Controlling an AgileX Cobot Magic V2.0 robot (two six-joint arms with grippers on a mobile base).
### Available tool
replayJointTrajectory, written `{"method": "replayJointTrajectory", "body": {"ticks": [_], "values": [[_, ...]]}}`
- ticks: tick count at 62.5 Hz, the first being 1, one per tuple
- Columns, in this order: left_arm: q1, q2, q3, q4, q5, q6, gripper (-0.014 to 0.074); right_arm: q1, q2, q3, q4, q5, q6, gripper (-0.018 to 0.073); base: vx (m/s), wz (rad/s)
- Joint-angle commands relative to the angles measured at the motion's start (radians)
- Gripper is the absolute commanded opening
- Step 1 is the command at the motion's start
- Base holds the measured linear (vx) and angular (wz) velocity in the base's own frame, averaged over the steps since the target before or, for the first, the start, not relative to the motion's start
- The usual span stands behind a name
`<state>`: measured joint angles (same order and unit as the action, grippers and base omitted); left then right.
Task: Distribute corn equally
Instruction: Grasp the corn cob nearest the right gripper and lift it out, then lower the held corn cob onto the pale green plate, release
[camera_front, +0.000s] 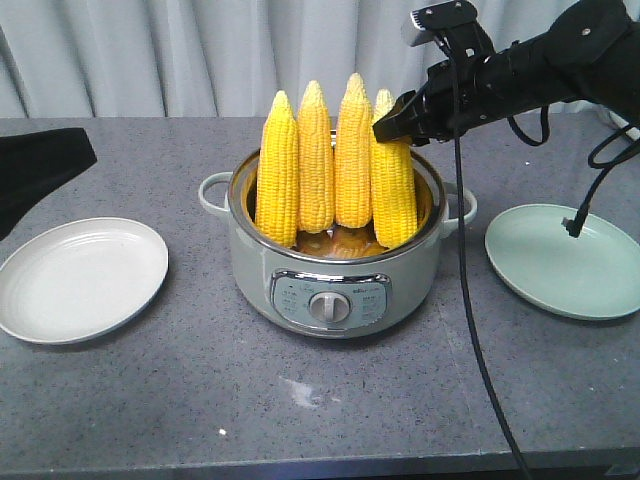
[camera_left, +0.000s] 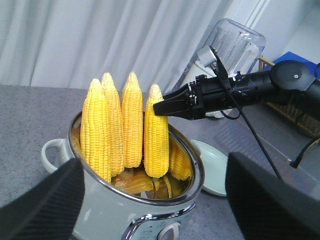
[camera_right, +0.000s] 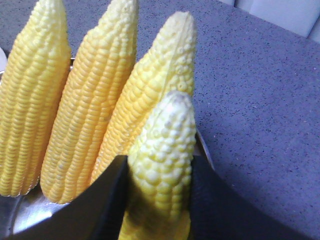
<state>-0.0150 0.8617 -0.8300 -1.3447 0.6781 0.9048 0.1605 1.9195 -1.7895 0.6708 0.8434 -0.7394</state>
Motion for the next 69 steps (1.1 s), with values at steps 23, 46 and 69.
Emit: {"method": "replayJointTrajectory", "body": {"ticks": [23,46,69], "values": [[0.0,-0.002,-0.035,-0.058,-0.015,0.003,0.0564,-0.003,-0.387,-0.034,0.016,-0.106,0.009,-0.0008,0.0,0.0],[0.0,-0.002,-0.035,-0.058,-0.015,0.003,0.0564,-0.091,-0.584,-0.034,-0.462,-0.011,0.421,-0.0008,0.0,0.0],[0.0,-0.002,-0.035,-0.058,-0.014,0.003,0.0542,-0.384,-0.376,-0.034,-0.403,0.294,0.444,-0.0008,0.0,0.0]]}}
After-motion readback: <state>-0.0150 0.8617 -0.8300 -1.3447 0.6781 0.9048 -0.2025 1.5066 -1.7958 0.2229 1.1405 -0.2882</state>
